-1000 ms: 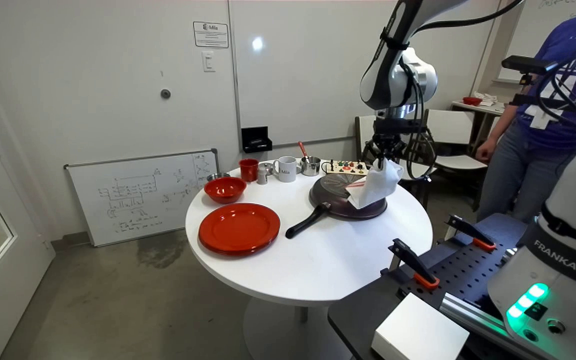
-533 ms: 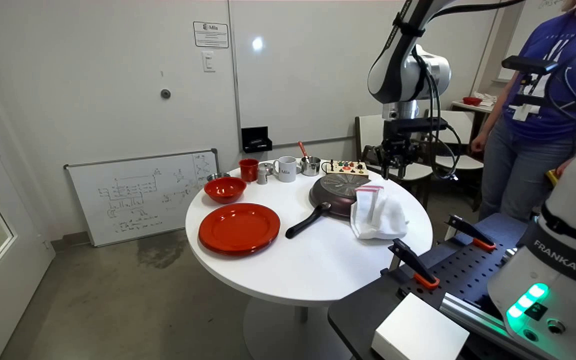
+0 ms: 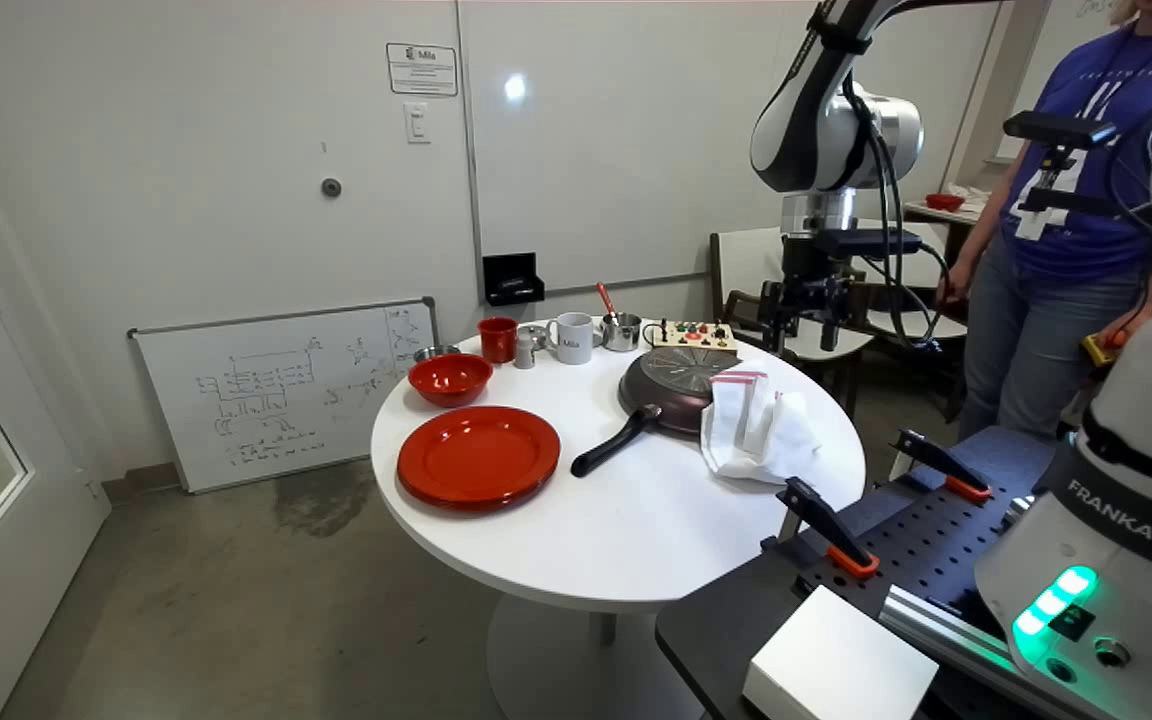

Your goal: Unfold the towel

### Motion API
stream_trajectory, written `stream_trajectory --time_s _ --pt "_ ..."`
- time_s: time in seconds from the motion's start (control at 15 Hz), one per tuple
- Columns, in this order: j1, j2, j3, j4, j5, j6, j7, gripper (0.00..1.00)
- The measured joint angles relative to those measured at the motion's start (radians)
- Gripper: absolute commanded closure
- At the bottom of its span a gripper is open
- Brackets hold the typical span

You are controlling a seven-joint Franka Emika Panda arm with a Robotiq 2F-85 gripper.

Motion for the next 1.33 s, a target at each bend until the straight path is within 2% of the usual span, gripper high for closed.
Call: stream_trajectory --time_s 0.4,0.6,0.8,1.0,1.33 --pt "-0.103 0.123 0.072 0.019 0.255 0.298 -0.019 0.00" --pt "-0.174 0.227 0.126 0.074 0.297 0.390 -0.014 0.00" --pt "-0.209 0.324 0.154 0.151 0.289 0.400 0.011 0.00" --pt "-0.161 0.390 0.112 0.209 0.230 0.400 0.111 0.00" --pt "0.022 0.434 -0.042 0.253 0.119 0.384 0.318 0.00"
